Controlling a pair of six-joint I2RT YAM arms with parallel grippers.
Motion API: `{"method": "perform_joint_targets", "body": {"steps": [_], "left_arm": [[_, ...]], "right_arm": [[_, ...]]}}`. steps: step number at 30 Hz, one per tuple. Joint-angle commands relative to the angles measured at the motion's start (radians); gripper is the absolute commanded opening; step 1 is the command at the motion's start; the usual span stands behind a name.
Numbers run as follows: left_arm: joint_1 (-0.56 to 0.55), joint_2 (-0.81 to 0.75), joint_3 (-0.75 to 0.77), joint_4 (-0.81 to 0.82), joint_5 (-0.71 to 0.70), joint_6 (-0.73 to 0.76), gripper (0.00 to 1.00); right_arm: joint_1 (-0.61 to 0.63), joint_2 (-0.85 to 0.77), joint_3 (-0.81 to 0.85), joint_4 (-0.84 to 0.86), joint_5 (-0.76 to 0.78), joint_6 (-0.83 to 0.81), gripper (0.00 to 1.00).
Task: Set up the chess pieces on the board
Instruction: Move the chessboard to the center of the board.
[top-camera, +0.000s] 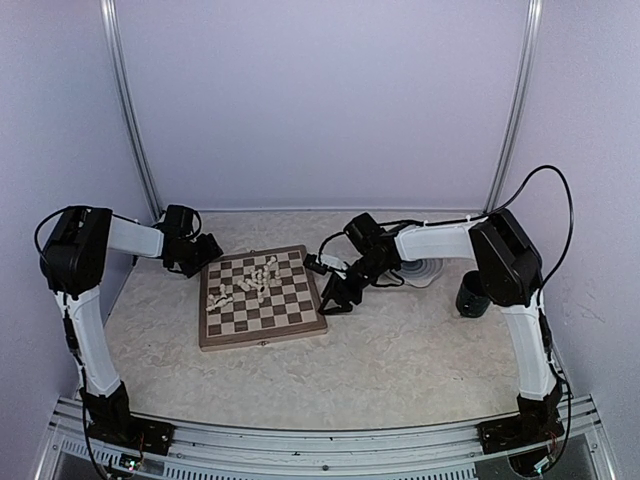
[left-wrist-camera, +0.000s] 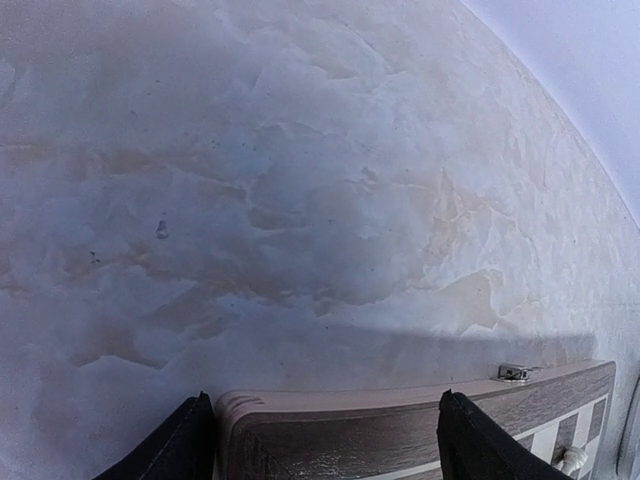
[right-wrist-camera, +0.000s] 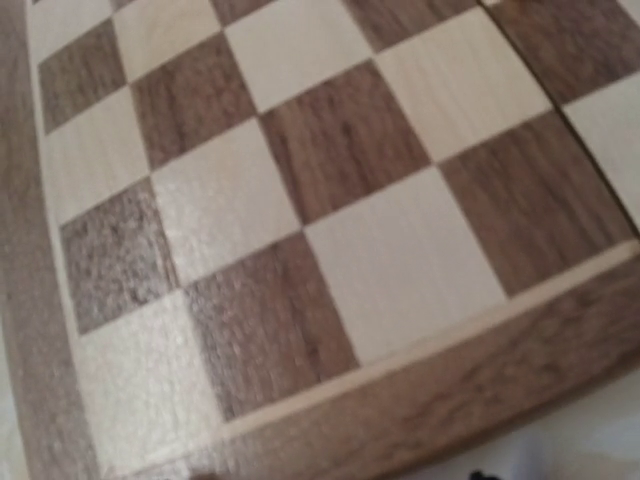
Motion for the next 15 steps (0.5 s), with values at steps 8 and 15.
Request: {"method": "perform_joint_targets", "body": {"steps": [8,15], "left_arm": [[-0.093,0.043,0.002,-0.010,0.093,0.005,0.73],[-0.172,-0.002,-0.050,-0.018,0.097,-0.003,0.71]], "right_arm": [[0.015,-0.123,-0.188,-0.016,0.065,-0.057,0.64],[0.014,-0.205,-0.276,-0.051,0.080,-0.074,0.64]]}}
